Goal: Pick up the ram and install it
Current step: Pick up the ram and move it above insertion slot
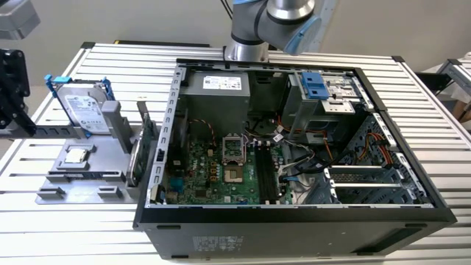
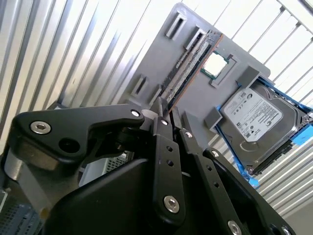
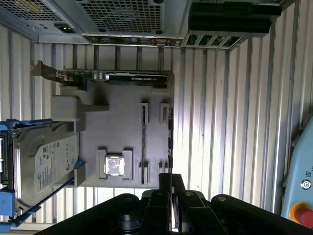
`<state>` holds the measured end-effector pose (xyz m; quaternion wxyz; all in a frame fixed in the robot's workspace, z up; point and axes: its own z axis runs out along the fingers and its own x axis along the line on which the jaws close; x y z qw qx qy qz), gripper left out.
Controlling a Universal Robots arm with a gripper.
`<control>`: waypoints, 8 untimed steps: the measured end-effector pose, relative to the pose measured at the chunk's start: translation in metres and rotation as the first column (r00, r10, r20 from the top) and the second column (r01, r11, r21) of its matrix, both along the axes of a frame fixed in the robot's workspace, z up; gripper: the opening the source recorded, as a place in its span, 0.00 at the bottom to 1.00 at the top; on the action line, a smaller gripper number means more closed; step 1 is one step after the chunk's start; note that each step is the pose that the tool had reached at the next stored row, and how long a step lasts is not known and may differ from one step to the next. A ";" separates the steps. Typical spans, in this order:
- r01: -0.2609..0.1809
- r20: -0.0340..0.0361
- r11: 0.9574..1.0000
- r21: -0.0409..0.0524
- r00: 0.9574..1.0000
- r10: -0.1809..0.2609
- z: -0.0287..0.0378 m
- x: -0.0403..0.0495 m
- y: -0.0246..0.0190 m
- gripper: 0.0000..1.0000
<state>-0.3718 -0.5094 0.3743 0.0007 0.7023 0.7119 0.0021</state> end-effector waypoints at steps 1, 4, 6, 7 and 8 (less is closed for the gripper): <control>0.000 0.000 1.000 0.000 1.000 0.000 0.0014 0.0000 0.0000 0.00; 0.000 0.000 1.000 0.000 1.000 0.000 0.0055 0.0000 0.0000 0.00; 0.000 0.000 1.000 0.000 1.000 0.000 0.0082 0.0000 0.0000 0.00; 0.000 0.000 1.000 0.000 1.000 0.000 0.0095 0.0000 0.0000 0.00; 0.000 0.000 1.000 0.000 1.000 0.000 0.0104 0.0000 0.0000 0.00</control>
